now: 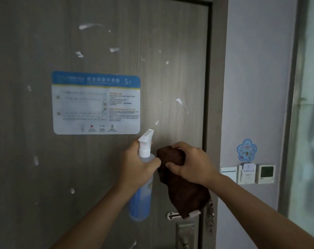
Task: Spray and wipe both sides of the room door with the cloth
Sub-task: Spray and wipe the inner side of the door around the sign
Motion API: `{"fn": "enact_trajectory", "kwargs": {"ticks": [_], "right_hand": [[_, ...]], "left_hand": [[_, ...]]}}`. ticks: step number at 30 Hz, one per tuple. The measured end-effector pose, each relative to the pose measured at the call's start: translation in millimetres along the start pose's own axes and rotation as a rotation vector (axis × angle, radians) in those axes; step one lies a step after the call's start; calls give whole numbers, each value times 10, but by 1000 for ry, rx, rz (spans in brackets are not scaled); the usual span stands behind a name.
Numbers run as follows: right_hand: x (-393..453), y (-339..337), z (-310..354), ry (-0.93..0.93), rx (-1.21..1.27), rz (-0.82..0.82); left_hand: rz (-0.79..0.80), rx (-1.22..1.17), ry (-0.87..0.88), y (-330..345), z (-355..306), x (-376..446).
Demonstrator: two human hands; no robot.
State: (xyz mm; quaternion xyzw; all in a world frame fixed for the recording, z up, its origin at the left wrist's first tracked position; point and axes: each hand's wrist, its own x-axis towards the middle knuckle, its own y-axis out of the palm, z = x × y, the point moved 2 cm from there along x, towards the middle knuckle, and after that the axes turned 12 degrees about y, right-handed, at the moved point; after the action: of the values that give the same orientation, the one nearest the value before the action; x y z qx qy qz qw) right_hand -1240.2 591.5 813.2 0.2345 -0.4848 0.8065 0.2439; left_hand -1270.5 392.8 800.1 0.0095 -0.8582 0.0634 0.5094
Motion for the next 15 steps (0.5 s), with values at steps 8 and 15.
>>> {"fn": "enact_trajectory", "kwargs": {"ticks": [8,15], "right_hand": [[447,-311,619,-76,5,-84],[779,-385,948,-167,46,-129]], "left_hand": [[-66,47,72,-388,-218,542],[-110,127,87,-773,-293,938]]}}
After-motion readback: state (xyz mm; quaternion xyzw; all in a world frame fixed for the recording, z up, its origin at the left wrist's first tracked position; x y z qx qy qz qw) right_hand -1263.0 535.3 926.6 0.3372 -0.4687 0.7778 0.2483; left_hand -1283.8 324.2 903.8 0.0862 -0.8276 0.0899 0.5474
